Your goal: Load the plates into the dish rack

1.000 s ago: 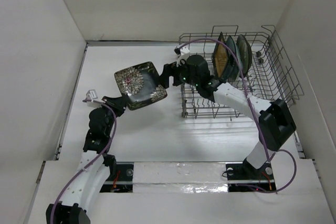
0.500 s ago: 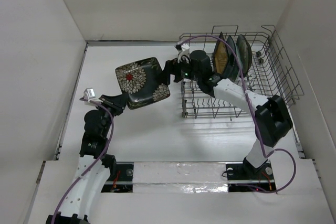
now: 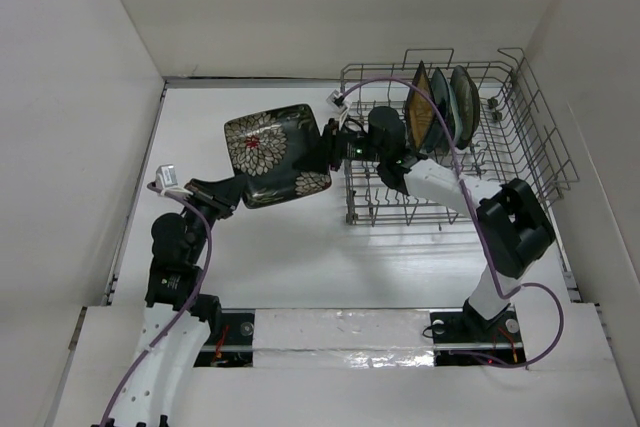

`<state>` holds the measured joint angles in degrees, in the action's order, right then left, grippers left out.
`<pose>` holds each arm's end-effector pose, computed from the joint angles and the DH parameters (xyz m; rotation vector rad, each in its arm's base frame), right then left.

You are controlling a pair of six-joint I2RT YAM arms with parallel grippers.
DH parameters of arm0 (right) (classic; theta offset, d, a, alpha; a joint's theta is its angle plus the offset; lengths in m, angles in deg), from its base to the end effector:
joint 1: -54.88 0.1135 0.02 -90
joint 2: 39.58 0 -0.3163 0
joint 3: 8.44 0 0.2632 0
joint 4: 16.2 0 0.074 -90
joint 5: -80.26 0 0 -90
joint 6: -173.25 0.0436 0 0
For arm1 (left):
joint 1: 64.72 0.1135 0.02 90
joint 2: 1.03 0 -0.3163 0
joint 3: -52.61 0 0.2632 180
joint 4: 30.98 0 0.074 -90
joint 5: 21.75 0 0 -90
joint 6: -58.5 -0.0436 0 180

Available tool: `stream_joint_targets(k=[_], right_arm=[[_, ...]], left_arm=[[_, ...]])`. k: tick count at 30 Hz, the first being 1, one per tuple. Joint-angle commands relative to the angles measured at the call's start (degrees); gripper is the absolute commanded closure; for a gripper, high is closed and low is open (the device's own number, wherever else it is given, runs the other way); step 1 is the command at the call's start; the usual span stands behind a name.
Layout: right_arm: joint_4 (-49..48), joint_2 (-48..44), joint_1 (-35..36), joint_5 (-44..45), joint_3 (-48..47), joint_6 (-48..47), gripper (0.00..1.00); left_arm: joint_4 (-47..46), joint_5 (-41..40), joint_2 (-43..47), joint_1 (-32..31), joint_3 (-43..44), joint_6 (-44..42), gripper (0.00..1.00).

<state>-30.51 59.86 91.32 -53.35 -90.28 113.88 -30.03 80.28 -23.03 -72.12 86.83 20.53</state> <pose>0.3266 0.2785 0.3399 -0.7370 1.6870 1.4726 0.0964 -0.0217 0.3105 -0.3761 1.4041 -1.0030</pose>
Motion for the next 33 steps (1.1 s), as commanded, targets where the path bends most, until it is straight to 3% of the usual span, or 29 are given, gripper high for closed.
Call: stream_joint_targets(k=[1,2,5,10,14,17,21,23,25,28,33], right_arm=[[-8.88,-1.52,-0.06,-3.67,1.07,4.07,0.62],[-9.68,-2.05,-0.06,-3.50,1.60,4.78,0.77],[-10.48,-4.16,-0.59,-2.36,3.00,5.75,1.00],[-13.63,-7.59,-2.52,0.45,5.73,9.95,1.00],[-15.49,-11.63,-5.15,2.47,7.31,13.40,1.00],[-14.36,-16.11,-7.17,5.63,7.84,13.75,1.00],[-9.71,-21.56,-10.51,10.38,7.23,12.00,1.00],[-1.64,-24.63,-12.45,16.17,5.57,7.09,1.00],[11.75,-26.91,-12.45,24.41,1.09,-1.75,1.00],[22.86,-27.46,-12.97,42.50,-3.91,-9.33,1.00],[31.17,-26.23,-13.59,60.11,-8.59,-15.60,1.00]], left_arm=[[-12.56,1.68,2.05,0.28,5.24,3.25,1.00],[-12.30,1.68,2.31,0.28,5.24,3.08,1.00],[-12.03,2.64,2.66,0.28,5.42,2.55,1.00],[-6.33,1.60,2.66,0.28,9.37,-1.84,1.00],[0.61,0.28,2.84,0.28,12.97,-6.76,0.59],[4.30,-0.87,3.28,0.28,15.52,-10.54,0.45],[8.35,-1.84,3.72,0.28,19.12,-14.84,0.42],[10.20,-1.84,4.16,0.28,20.09,-16.95,0.42],[11.43,-0.96,4.33,0.28,21.50,-19.58,0.42],[15.29,0.18,4.42,0.28,23.60,-23.45,0.42],[19.08,0.71,4.07,0.28,24.49,-29.51,0.43]])
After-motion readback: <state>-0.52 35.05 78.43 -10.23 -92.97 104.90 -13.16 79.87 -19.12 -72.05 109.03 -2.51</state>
